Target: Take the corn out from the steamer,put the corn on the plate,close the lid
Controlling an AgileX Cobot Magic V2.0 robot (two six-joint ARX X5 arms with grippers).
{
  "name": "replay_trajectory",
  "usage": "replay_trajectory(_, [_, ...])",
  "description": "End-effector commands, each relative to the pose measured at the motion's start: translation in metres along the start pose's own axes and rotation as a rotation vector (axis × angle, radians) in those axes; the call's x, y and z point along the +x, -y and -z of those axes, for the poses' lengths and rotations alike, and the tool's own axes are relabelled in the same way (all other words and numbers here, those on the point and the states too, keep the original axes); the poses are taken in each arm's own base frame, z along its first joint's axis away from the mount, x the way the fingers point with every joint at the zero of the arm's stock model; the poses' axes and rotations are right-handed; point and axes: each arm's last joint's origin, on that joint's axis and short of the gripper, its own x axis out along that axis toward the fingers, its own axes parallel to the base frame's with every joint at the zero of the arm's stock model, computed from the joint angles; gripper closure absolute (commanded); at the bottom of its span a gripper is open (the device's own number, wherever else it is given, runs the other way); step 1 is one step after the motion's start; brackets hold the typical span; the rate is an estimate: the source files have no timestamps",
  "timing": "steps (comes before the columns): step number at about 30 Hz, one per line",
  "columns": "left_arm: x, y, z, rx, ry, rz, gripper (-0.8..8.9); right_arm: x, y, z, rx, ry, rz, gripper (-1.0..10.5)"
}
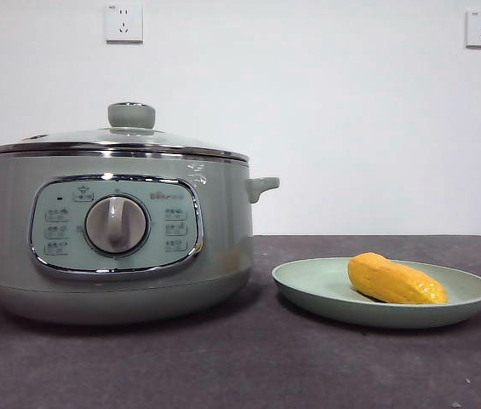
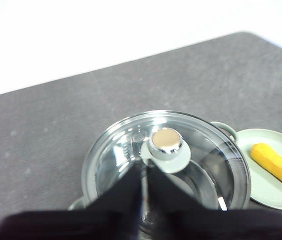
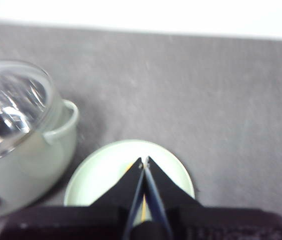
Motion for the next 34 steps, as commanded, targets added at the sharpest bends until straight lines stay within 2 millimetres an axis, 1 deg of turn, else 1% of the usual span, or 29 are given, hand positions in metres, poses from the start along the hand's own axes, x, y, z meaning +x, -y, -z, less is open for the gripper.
replay_trajectory(1, [0.002, 0.000, 0.032, 0.001, 0.027, 0.006, 8.22, -0.004, 0.001, 0.018, 0.040, 0.046, -0.013, 9.6])
replay_trajectory(3, [0.004, -0.001, 0.050, -0.002, 0.035, 0.006, 8.22, -0.009, 0.002, 0.026, 0.055, 0.067, -0.018, 9.6])
replay_trajectory(4, [0.005, -0.001, 0.056, -0.009, 0.026, 0.006, 8.22, -0.010, 0.002, 0.027, 0.055, 0.069, -0.017, 9.6])
replay_trajectory(6, [0.006, -0.001, 0.065, -0.030, -0.039, 0.002, 8.17, -0.011, 0.003, 0.027, 0.057, 0.071, -0.011, 9.4])
replay_trajectory(9, [0.008, -0.002, 0.073, -0.018, -0.134, -0.006, 8.17, -0.011, 0.003, 0.028, 0.054, 0.064, -0.012, 9.4])
replay_trajectory(14, [0.012, -0.001, 0.080, 0.000, -0.230, -0.013, 8.17, -0.011, 0.003, 0.028, 0.054, 0.061, -0.014, 9.4])
replay_trajectory(21, [0.016, 0.000, 0.081, 0.005, -0.253, -0.013, 8.17, -0.011, 0.003, 0.028, 0.053, 0.057, -0.013, 9.4])
replay_trajectory(23, [0.004, -0.003, 0.080, 0.018, -0.198, -0.015, 8.17, -0.011, 0.003, 0.029, 0.053, 0.053, -0.011, 9.4])
replay_trajectory(24, [-0.006, -0.006, 0.079, 0.053, -0.139, -0.016, 8.17, -0.011, 0.003, 0.029, 0.052, 0.049, -0.012, 9.4])
replay_trajectory(25, [-0.016, -0.009, 0.077, 0.047, -0.077, -0.023, 8.17, -0.011, 0.003, 0.029, 0.051, 0.045, -0.011, 9.4])
replay_trajectory(27, [-0.035, -0.017, 0.071, 0.005, 0.096, -0.076, 8.17, -0.011, 0.003, 0.030, 0.050, 0.037, -0.010, 9.4])
replay_trajectory(29, [-0.045, -0.023, 0.072, -0.024, 0.250, -0.153, 8.17, -0.011, 0.003, 0.030, 0.050, 0.037, -0.010, 9.4])
replay_trajectory(31, [-0.042, -0.027, 0.085, -0.014, 0.308, -0.231, 8.17, -0.011, 0.003, 0.030, 0.050, 0.037, -0.010, 9.4])
replay_trajectory(32, [-0.034, -0.030, 0.097, -0.011, 0.301, -0.263, 8.17, -0.011, 0.003, 0.030, 0.050, 0.037, -0.010, 9.4])
replay_trajectory(34, [-0.019, -0.032, 0.118, -0.012, 0.274, -0.261, 8.17, -0.011, 0.003, 0.030, 0.050, 0.037, -0.010, 9.4])
